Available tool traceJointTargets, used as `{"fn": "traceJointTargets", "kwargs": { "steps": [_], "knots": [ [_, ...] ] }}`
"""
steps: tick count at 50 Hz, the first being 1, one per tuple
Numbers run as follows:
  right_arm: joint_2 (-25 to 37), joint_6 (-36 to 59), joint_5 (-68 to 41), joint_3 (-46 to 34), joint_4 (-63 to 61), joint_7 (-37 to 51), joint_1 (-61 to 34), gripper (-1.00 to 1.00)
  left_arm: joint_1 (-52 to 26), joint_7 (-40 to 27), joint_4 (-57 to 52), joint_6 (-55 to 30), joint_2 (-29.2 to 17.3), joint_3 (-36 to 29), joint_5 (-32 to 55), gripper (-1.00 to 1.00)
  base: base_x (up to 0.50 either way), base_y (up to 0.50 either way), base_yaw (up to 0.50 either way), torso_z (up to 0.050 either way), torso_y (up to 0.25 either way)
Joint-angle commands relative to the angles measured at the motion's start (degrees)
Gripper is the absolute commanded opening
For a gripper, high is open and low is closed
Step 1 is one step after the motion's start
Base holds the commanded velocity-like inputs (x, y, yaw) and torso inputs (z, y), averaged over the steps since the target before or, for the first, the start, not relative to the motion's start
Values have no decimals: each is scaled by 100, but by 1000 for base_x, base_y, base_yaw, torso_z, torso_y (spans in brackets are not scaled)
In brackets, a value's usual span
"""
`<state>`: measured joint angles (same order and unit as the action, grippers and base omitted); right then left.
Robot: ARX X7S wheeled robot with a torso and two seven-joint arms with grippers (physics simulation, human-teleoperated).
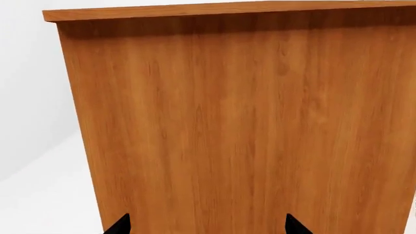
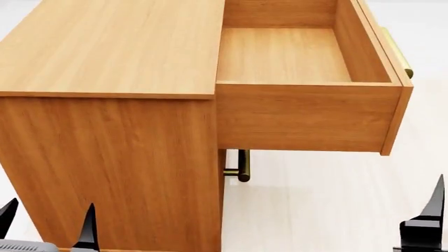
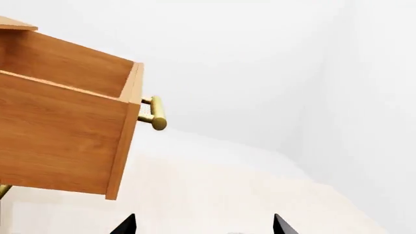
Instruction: Put the bowl on top of the cabinet.
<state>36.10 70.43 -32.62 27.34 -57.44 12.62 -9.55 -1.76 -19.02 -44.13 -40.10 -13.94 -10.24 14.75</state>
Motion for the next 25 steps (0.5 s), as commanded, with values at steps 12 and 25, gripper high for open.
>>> {"fn": "traceJointTargets", "kwargs": {
  "steps": [12, 25],
  "knots": [
    [1027, 481, -304, 1084, 799, -369, -124, 100, -198, 68, 473, 195, 9, -20, 90, 100, 0, 0, 0, 0, 0],
    [1651, 386, -375, 367, 1734, -586, -714, 100, -373, 56, 899, 319, 46, -39, 70, 100, 0, 0, 0, 0, 0]
  ]
}}
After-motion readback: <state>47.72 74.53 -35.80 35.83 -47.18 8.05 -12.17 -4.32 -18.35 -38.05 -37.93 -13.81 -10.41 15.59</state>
